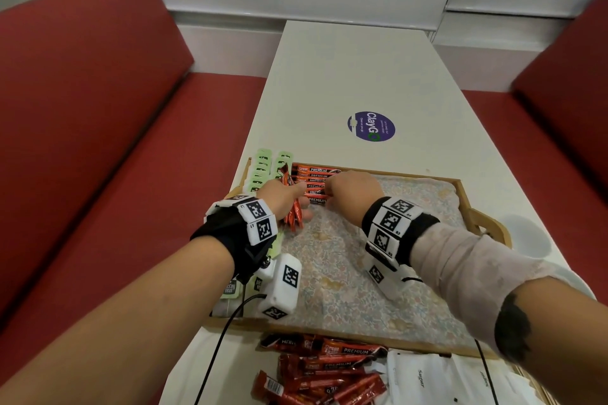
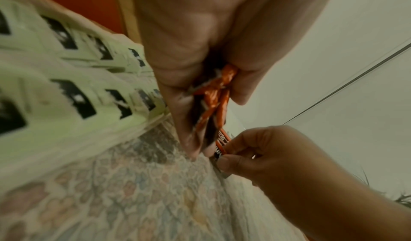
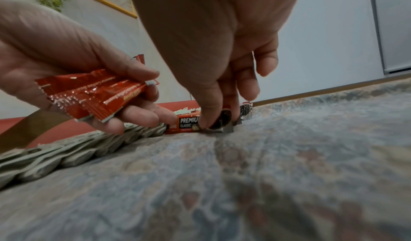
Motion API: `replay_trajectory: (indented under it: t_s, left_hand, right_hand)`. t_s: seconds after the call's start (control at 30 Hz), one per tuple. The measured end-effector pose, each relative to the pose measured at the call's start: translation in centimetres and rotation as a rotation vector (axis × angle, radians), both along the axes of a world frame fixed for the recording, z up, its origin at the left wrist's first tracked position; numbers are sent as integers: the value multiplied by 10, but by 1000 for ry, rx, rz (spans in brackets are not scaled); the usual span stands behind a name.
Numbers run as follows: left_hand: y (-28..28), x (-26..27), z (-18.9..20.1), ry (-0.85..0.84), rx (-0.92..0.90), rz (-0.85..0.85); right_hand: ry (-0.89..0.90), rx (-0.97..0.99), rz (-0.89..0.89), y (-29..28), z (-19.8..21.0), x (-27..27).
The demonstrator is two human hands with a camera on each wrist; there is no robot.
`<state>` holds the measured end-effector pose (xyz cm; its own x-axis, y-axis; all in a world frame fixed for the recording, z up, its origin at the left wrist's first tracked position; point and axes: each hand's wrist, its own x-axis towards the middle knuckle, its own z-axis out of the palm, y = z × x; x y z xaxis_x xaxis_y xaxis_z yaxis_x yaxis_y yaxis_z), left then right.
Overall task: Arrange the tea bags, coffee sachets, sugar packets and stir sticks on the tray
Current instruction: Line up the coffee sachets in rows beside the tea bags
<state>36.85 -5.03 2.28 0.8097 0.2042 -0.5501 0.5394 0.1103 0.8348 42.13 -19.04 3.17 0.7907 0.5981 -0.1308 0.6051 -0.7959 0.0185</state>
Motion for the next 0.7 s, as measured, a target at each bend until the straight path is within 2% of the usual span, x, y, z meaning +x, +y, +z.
replay_trajectory:
  t_s: [0.23, 0.7]
  left_hand:
    - [-1, 4, -2, -3, -3, 8]
    - [1, 1, 3, -61, -60, 43]
  right_hand:
    - [46, 123, -69, 1, 1, 2]
    - [71, 205, -124, 1, 3, 5]
